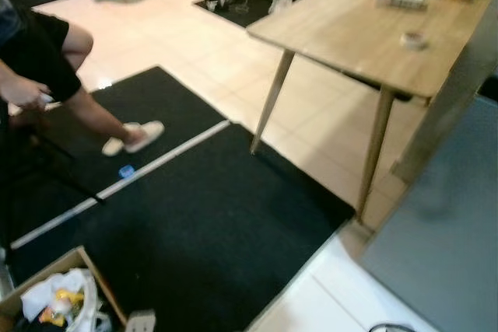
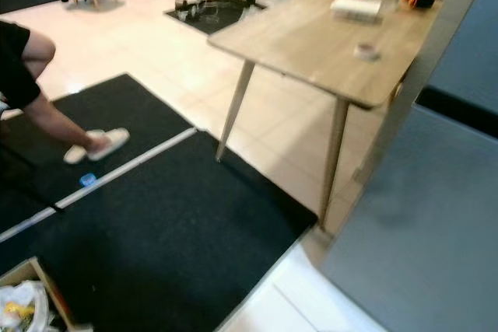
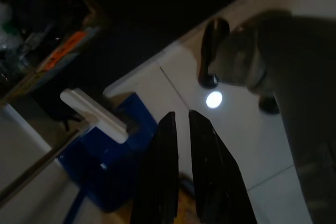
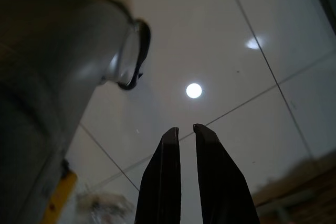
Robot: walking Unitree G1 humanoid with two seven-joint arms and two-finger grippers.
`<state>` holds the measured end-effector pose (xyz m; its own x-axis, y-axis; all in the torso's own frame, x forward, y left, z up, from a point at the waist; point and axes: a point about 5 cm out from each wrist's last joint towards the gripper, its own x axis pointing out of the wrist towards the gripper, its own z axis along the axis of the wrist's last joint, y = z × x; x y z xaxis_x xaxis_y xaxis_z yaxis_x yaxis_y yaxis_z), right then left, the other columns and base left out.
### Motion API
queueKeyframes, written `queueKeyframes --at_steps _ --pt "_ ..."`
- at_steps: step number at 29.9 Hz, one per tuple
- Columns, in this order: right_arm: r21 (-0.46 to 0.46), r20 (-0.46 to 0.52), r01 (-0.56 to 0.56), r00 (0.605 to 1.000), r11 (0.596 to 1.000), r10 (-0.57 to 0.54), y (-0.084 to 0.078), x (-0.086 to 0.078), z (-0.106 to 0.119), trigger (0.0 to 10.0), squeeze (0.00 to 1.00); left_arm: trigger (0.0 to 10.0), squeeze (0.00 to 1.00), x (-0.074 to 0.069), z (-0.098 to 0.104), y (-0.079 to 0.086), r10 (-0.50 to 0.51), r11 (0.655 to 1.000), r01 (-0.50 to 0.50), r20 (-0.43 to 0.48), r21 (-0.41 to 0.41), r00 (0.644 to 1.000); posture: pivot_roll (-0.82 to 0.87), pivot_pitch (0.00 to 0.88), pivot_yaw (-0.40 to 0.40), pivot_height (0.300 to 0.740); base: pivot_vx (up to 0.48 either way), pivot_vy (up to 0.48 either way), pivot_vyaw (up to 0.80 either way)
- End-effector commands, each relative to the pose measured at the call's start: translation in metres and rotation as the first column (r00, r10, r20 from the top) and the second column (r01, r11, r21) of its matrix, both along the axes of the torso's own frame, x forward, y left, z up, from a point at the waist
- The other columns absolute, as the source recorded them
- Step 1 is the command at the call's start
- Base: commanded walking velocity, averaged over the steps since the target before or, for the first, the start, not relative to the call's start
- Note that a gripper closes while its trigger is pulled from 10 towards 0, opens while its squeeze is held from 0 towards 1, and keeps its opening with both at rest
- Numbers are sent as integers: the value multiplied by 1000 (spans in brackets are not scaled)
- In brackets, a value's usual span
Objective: Restocking fridge
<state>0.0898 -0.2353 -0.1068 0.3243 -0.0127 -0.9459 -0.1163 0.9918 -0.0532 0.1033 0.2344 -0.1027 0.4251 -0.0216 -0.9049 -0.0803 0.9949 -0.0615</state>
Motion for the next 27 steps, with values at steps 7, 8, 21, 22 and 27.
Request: queueKeyframes --at_steps 7,8,21,22,27 --pt "-13 -7 -21 1000 1000 21 11 -4 -4 10000 0 10000 0 -1 0 0 -14 1000 14 -6 4 1000 60 102 -30 740 0 0 0" --pt "-14 -7 -25 1000 1000 25 14 -3 -4 10000 0 10000 0 -1 0 0 -14 1000 14 -8 4 1000 63 104 -33 740 0 0 0" --pt "-13 -34 -110 993 994 110 46 5 -9 10000 0 10000 0 -13 -2 4 40 999 -40 -19 20 999 135 114 -43 740 0 0 0" --pt "-13 -34 -110 993 994 110 46 5 -9 10000 0 10000 0 -13 -2 4 40 999 -40 -19 20 999 135 114 -43 740 0 0 0" --pt "-11 -9 -122 992 992 122 58 14 -8 10000 0 10000 0 -19 -3 6 14 1000 -14 -36 24 999 127 134 -20 740 0 0 0"
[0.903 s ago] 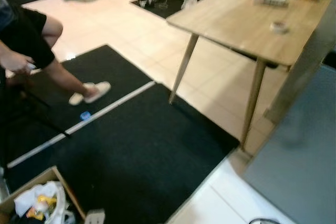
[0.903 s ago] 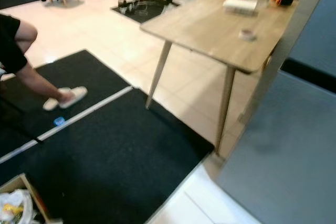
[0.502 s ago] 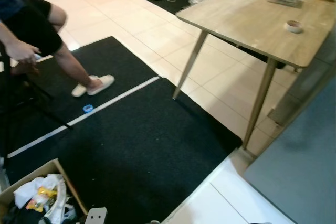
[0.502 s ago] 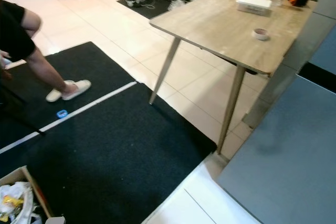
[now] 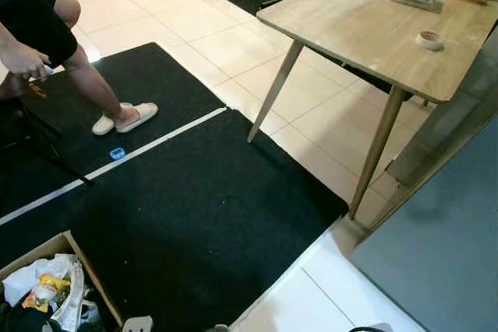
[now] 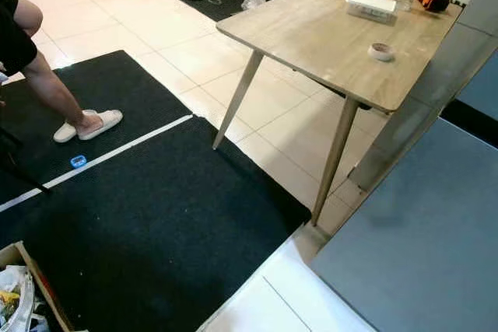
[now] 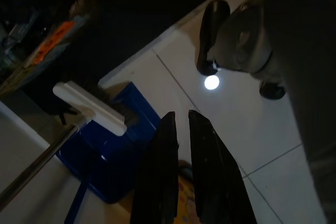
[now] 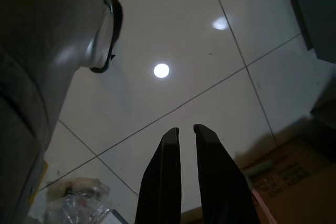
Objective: Restocking fridge
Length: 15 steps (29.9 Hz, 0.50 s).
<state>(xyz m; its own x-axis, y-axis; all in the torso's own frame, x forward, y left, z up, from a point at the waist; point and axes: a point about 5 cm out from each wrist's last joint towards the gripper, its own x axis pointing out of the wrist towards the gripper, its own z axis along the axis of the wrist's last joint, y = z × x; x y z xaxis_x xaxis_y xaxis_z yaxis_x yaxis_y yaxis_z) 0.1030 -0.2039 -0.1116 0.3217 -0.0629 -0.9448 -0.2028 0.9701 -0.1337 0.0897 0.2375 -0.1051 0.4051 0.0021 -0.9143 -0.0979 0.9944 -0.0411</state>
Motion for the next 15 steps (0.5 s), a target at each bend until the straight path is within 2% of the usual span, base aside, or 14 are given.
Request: queueKeyframes --at_steps 1,4,8,15 --pt "71 -3 -28 1000 997 28 26 -1 -4 10000 0 10000 0 -7 -1 4 -12 1000 13 -23 11 1000 122 143 -12 740 0 0 0" --pt "63 -23 -18 1000 998 19 21 -13 -6 10000 0 10000 0 -10 -1 5 -30 999 30 -33 16 999 124 150 -3 740 0 0 0" --pt "63 -45 -20 999 998 22 24 -22 -8 10000 0 10000 0 -12 -1 5 -36 999 36 -28 15 999 125 152 -2 740 0 0 0" --pt "55 -42 -15 999 998 18 21 -19 -7 10000 0 10000 0 -11 -1 4 -46 999 46 -22 12 999 118 159 9 740 0 0 0"
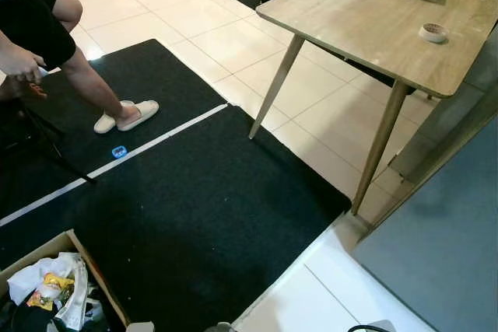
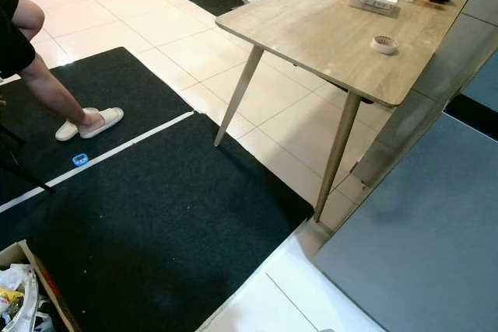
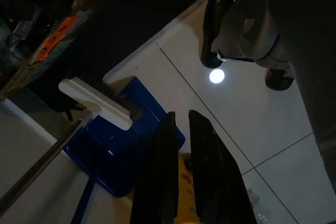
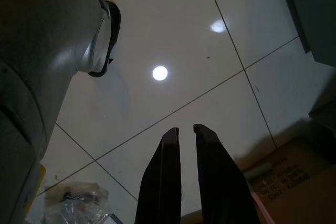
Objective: Restocking fridge
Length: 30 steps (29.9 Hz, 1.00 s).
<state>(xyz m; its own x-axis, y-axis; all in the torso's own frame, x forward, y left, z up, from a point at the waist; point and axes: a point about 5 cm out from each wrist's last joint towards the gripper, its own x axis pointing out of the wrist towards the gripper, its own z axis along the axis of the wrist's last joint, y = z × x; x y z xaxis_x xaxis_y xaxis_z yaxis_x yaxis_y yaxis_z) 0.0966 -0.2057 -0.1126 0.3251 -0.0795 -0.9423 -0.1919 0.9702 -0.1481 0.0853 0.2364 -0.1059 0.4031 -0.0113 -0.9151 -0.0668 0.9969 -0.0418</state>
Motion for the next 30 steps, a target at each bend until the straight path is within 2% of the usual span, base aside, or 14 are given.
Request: queueKeyframes --at_steps 1,30 --pt "70 -44 -23 999 997 27 23 -12 -6 10000 0 10000 0 -6 0 5 -18 1000 18 -21 14 1000 119 163 13 740 0 0 0" --pt "60 -56 -49 997 997 52 15 -16 -5 10000 0 10000 0 -10 -1 3 -24 1000 24 -33 6 999 137 213 15 740 0 0 0"
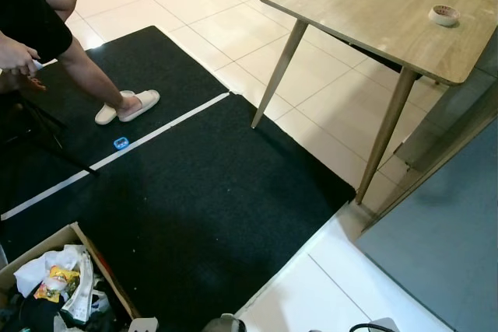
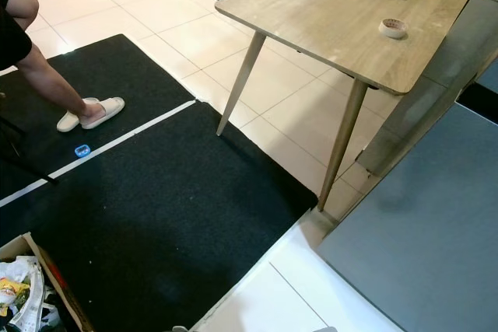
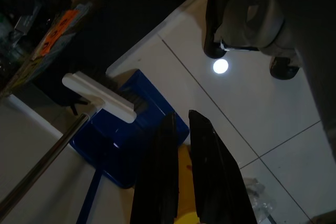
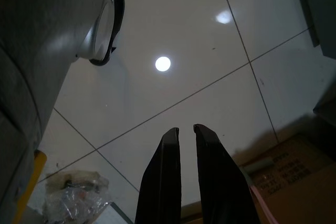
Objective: Restocking fridge
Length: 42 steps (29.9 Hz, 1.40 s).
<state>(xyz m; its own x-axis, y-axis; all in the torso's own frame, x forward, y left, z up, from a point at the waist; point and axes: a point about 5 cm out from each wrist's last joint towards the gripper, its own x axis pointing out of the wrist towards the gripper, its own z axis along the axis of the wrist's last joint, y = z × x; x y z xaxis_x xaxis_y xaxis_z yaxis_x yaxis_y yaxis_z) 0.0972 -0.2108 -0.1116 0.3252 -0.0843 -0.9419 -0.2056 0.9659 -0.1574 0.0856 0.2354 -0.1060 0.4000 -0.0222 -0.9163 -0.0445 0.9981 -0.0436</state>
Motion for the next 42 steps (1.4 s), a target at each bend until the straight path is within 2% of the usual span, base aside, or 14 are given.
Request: queueKeyframes --at_steps 1,16,25,31,34,36,42 --pt "71 -59 -32 998 997 36 20 -18 -7 10000 0 10000 0 -12 -1 5 -7 1000 7 -34 10 999 135 219 21 740 0 0 0" --pt "78 -65 -33 997 996 38 20 -22 -8 10000 0 10000 0 -15 -1 6 -28 999 29 -37 17 999 143 231 31 740 0 0 0" --pt "72 -55 -45 997 996 49 20 -14 -6 10000 0 10000 0 -8 0 5 -14 1000 14 -21 16 1000 142 211 12 740 0 0 0" --pt "65 -36 -49 998 997 52 20 -7 -5 10000 0 10000 0 -3 0 4 1 1000 0 -14 14 1000 121 165 3 740 0 0 0" --pt "56 -9 -40 999 998 40 20 0 -3 10000 0 10000 0 3 1 2 18 1000 -18 -6 14 1000 69 94 -30 740 0 0 0" --pt "56 -9 -40 999 998 40 20 0 -3 10000 0 10000 0 3 1 2 18 1000 -18 -6 14 1000 69 94 -30 740 0 0 0" --pt "9 28 -103 994 995 103 14 13 1 10000 0 10000 0 15 2 -5 93 995 -92 58 -22 994 18 21 -73 740 0 0 0"
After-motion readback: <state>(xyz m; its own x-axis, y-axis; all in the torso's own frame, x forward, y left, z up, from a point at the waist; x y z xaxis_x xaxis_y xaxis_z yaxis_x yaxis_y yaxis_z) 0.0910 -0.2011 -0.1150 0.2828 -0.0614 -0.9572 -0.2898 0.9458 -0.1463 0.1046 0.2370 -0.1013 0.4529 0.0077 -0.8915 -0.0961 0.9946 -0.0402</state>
